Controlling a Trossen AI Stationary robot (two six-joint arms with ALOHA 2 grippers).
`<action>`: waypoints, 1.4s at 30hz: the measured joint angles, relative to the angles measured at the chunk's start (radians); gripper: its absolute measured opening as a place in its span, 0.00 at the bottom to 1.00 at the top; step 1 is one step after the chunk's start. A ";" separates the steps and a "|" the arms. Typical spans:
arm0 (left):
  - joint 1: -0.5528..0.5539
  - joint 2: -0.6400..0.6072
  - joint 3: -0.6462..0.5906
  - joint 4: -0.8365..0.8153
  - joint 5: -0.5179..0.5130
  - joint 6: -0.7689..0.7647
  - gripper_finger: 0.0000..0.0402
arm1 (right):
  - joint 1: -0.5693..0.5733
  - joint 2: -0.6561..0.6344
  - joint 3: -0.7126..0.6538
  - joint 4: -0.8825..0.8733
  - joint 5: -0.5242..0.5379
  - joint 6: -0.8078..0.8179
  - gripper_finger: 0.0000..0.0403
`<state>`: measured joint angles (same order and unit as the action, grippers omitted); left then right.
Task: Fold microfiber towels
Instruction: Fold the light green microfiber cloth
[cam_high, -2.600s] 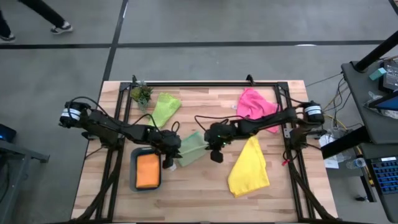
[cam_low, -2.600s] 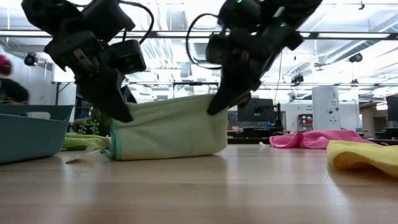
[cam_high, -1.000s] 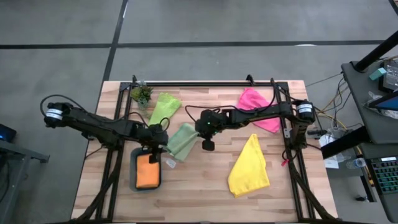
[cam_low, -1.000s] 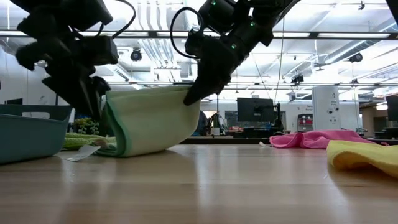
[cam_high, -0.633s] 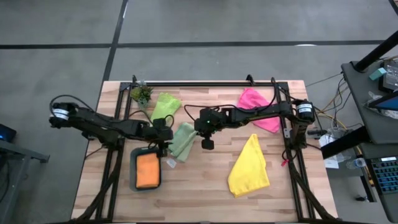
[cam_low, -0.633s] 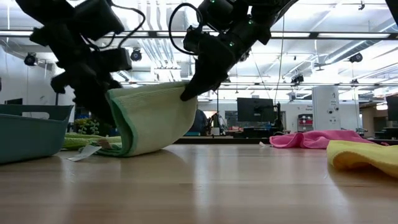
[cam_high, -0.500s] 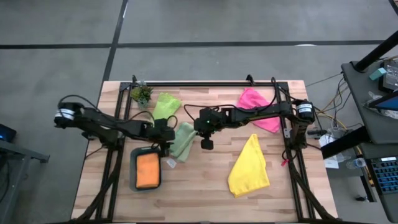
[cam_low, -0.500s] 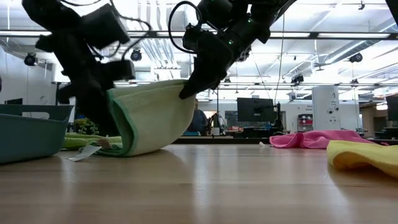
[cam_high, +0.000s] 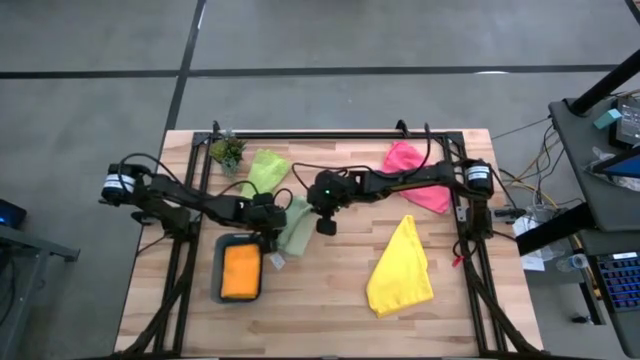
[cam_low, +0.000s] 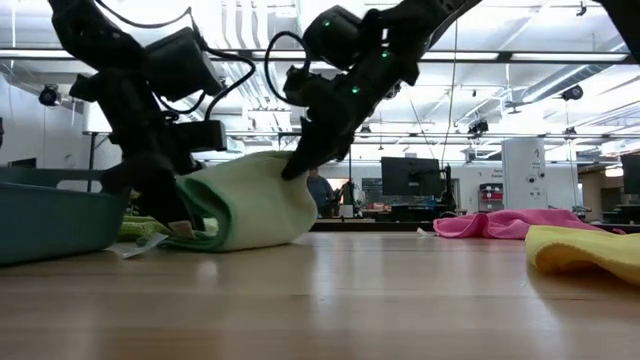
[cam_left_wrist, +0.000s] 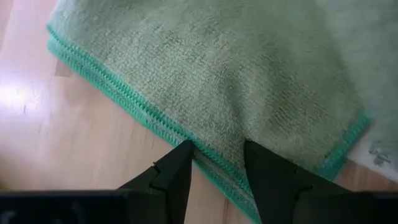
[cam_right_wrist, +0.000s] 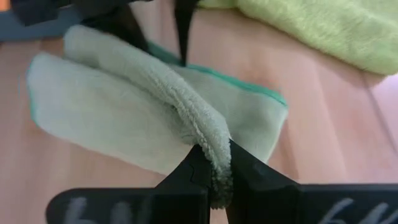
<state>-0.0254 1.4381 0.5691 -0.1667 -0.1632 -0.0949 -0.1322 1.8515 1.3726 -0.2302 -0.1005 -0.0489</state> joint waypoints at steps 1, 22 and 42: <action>0.000 -0.009 -0.002 -0.005 0.001 0.001 0.33 | -0.007 0.006 0.009 0.000 0.000 0.006 0.02; 0.000 -0.034 -0.002 0.013 0.004 0.004 0.33 | -0.033 0.159 0.171 -0.005 -0.012 0.004 0.02; 0.000 -0.044 0.016 -0.040 0.002 0.005 0.33 | -0.045 0.163 0.203 0.055 -0.001 0.035 0.11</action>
<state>-0.0257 1.3941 0.5852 -0.2062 -0.1609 -0.0902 -0.1768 2.0144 1.5753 -0.1750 -0.1012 -0.0135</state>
